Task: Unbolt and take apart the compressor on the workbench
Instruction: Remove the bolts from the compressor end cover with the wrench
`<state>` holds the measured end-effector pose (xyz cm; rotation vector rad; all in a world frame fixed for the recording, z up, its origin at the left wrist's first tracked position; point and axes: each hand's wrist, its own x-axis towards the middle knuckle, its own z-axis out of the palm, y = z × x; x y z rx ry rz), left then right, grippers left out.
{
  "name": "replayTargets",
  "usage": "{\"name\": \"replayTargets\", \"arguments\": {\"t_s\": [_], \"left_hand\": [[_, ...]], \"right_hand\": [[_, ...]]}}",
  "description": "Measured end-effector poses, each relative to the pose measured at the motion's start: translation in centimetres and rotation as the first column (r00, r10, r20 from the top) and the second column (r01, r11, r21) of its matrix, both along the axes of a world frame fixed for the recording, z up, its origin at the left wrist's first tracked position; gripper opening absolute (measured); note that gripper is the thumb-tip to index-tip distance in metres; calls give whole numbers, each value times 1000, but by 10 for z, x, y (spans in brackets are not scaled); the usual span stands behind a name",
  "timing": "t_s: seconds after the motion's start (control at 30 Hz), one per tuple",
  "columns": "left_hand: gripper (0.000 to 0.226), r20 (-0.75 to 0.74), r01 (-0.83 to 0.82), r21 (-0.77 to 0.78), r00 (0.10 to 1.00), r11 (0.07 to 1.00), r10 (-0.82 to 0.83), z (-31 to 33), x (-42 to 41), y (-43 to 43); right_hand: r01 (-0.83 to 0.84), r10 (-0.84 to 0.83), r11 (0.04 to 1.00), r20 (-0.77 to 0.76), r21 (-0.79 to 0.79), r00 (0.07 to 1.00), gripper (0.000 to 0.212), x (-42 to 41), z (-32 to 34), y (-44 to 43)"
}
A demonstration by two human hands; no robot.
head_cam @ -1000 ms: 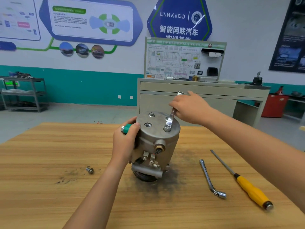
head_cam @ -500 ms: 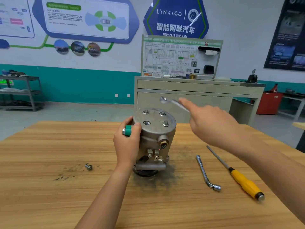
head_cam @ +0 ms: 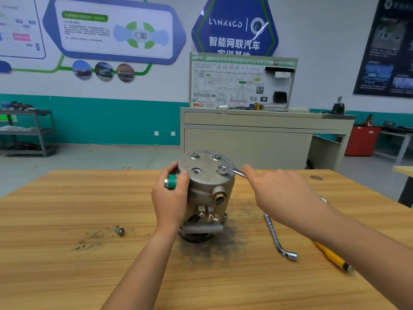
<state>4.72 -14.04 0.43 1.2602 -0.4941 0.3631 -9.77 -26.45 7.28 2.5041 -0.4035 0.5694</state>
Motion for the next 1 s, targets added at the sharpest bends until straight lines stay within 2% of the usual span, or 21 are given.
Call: {"name": "replayTargets", "arguments": {"t_s": [0.07,0.17,0.27,0.33,0.4,0.5,0.6,0.67,0.73,0.77,0.83,0.9,0.93,1.0], "left_hand": [[17,14,23,28,1000,999,-23,2,3,1],[20,-28,117,22,993,993,-116,5,10,4],[23,-96,239,-17,966,971,-239,10,18,8],[22,-114,270,-7,956,963,-269,12,21,10],[23,-110,281,3,954,960,-279,12,22,12],[25,-105,299,17,949,954,-296,13,23,12],[24,-100,323,29,943,946,-319,17,23,10],[24,-106,334,2,937,943,-332,20,20,7],[24,-118,315,-37,941,948,-318,18,16,7],[23,-119,297,-48,946,954,-301,17,15,6],[22,-129,264,-65,954,962,-270,12,14,7],[21,-124,222,-85,965,971,-231,7,11,7],[21,-117,194,-90,972,977,-204,5,9,6],[21,-115,141,-97,982,985,-151,1,4,3]], "right_hand": [[1,0,999,29,-45,1000,49,-6,-7,3],[-4,11,998,99,-69,995,37,-9,-12,3],[-212,250,965,293,-154,923,30,-2,-13,-21],[-357,420,904,334,-235,844,30,6,-14,-43],[-449,509,859,319,-245,799,29,17,-12,-62],[-441,501,864,327,-242,801,26,46,1,-69],[-529,563,825,204,-197,801,22,80,24,-55],[-560,595,789,88,-251,799,17,95,39,-45],[-532,574,787,52,-313,818,8,98,45,-42],[-517,566,801,98,-303,819,4,96,44,-42],[-471,514,857,295,-209,805,9,85,37,-42],[-397,355,917,524,-34,774,17,70,31,-46],[-353,250,933,572,75,781,22,61,29,-48],[-243,135,953,465,181,875,30,44,24,-49]]}}
